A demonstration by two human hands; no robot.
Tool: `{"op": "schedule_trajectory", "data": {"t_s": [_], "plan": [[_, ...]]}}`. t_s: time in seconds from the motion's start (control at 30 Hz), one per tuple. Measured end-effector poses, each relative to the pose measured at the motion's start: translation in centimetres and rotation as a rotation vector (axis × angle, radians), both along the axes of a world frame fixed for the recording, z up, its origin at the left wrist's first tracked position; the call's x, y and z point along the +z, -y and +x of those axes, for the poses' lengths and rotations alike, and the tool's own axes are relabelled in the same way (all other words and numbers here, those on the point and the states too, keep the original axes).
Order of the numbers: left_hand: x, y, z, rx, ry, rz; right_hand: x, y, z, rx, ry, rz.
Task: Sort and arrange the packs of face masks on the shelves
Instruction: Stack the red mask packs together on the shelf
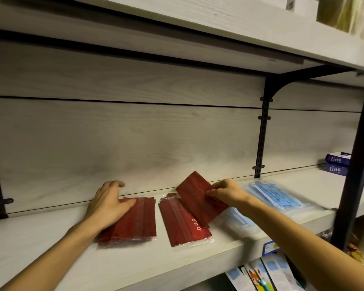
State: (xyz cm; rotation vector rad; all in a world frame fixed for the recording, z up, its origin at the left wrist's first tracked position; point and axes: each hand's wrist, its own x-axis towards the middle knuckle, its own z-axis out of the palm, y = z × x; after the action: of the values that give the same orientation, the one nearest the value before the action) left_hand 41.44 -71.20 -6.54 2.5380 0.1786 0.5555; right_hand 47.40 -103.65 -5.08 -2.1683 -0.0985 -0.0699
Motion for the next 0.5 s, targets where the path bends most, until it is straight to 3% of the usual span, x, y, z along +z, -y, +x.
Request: {"op": "schedule_trajectory", "data": {"t_s": [0.13,0.27,0.37,0.5], "plan": [[-0.7,1.1,0.6,-0.174,0.103,-0.282,1.0,0.3,-1.1,0.039,-0.065,0.309],[-0.4,2.8,0.1,-0.317,-0.033,-0.634,0.5,-2.3,-3.0,0.172,-0.211,0.452],[-0.3,3.3,-0.3,-0.349,-0.117,-0.674,-0.9,-4.8,-4.1,0.267,-0.280,0.457],[-0.5,3.4,-0.1,-0.346,-0.039,-0.691,-1.5,-6.4,-5.6,0.342,-0.225,0.505]]}}
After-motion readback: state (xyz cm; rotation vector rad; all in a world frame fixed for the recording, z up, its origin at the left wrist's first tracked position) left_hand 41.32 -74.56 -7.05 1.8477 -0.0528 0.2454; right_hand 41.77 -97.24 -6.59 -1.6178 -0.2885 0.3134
